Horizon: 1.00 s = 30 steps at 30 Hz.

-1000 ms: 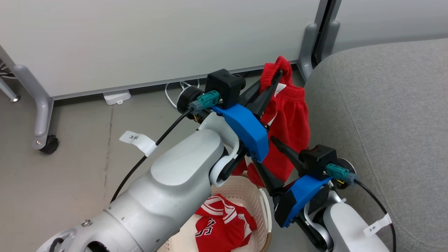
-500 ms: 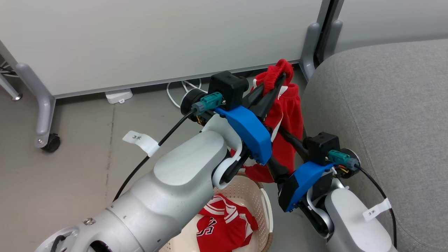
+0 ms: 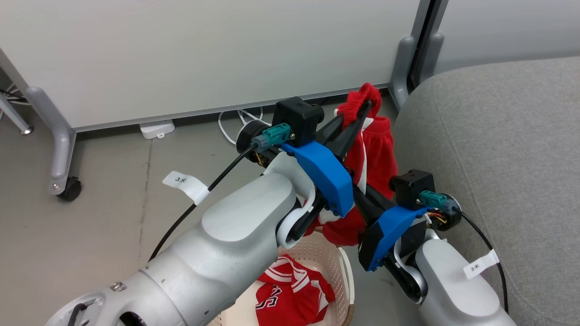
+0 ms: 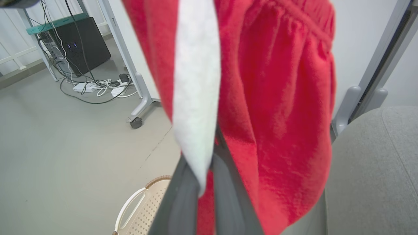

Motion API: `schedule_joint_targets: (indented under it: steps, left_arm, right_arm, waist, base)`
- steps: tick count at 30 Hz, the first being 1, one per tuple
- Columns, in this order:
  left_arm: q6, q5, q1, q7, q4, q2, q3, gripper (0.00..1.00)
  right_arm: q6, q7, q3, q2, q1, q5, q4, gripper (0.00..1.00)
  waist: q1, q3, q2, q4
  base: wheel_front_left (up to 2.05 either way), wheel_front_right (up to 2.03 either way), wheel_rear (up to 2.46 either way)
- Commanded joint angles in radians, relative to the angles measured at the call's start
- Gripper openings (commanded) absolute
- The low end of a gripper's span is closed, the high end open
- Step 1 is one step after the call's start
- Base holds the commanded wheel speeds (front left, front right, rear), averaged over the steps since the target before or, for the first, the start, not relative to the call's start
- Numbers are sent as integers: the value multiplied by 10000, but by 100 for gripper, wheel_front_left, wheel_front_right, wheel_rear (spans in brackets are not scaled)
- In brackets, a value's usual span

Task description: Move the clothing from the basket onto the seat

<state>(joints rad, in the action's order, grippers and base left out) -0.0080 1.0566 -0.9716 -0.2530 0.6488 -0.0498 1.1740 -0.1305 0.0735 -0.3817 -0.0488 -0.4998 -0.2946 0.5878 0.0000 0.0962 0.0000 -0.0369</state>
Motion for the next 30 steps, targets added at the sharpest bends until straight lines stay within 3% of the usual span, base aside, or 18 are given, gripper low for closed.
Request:
schedule_joint_targets:
  steps: [1,15,16,17,18,19,20,30]
  left_arm:
    - [52,30,-205,-60,29,-9,-1,0]
    - [28,223,-205,-113,354,-11,147,0]
    - [13,252,-199,-113,376,-11,174,11]
    - [2,259,-206,-113,399,-11,200,48]
    - [-7,289,-222,-113,411,-11,219,74]
    - [-8,311,-239,-113,430,-11,245,92]
    - [0,320,-250,-107,458,-11,272,100]
    - [74,406,-262,-106,636,-11,393,100]
  right_arm:
    - [-5,65,-34,-29,-186,-81,62,0]
    - [-5,262,-130,-29,-270,-285,399,0]
    - [-5,271,-132,-29,-274,-273,419,0]
    - [-5,278,-132,-29,-275,-276,432,0]
    - [-5,276,-130,-29,-280,-280,447,0]
    - [-5,273,-130,-29,-286,-285,460,0]
    - [-5,276,-130,-29,-292,-281,474,0]
    - [-5,281,-53,-29,-292,-239,523,0]
  waist:
    - [0,-3,0,-14]
    - [0,-64,0,-95]
    - [0,-70,0,-95]
    - [0,-76,0,-93]
    - [0,-81,0,-90]
    - [0,-83,0,-88]
    - [0,-86,0,-87]
    - [0,-100,0,-71]
  base:
    - [0,0,0]
    - [0,0,0]
    - [0,0,0]
    - [0,0,0]
    - [0,0,0]
    - [0,0,0]
    - [0,0,0]
    - [0,0,0]
